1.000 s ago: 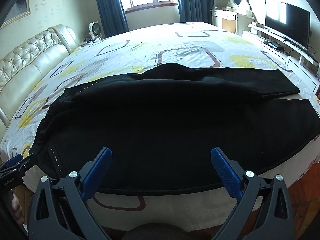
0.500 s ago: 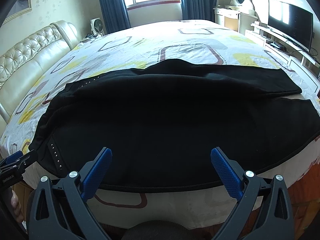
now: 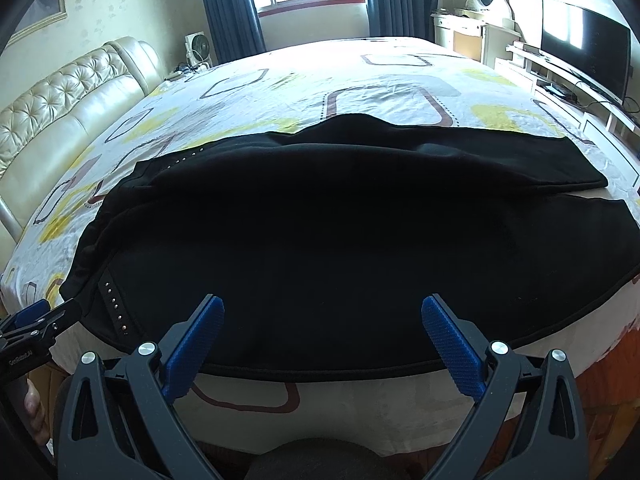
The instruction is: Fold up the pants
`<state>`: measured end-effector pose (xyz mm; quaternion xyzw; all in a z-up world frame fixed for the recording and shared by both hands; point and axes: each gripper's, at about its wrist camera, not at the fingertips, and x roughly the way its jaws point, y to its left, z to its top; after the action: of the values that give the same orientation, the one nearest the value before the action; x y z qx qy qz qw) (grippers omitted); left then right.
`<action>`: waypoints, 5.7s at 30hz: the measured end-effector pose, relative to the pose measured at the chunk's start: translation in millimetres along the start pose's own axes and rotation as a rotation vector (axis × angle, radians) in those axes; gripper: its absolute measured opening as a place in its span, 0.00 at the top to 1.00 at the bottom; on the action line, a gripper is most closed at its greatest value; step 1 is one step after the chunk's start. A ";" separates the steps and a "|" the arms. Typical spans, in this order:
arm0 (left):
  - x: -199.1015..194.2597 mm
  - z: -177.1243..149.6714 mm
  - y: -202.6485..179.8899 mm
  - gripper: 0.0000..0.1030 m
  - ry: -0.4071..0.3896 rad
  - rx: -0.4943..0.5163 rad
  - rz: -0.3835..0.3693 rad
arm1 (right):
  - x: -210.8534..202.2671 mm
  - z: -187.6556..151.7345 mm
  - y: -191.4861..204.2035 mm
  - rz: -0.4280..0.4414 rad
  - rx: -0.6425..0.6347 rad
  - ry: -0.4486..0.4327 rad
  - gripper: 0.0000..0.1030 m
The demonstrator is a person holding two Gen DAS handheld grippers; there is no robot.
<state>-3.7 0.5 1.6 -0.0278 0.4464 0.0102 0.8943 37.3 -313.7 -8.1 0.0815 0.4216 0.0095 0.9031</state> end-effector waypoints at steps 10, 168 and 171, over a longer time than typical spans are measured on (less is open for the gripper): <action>1.8 -2.6 -0.1 0.02 0.008 0.008 0.000 | 0.4 -1.7 1.7 0.001 -0.002 0.009 0.04; 162.9 253.1 112.1 0.91 0.002 0.099 -0.664 | 78.8 176.2 -5.5 0.167 -0.546 0.042 0.87; 132.4 241.4 119.1 0.91 -0.033 0.094 -0.706 | 45.6 144.0 -1.4 0.138 -0.592 -0.030 0.87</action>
<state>263.3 132.8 35.8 -0.1389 0.3949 -0.3197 0.8500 176.4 -331.2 47.9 -0.1567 0.3805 0.1920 0.8910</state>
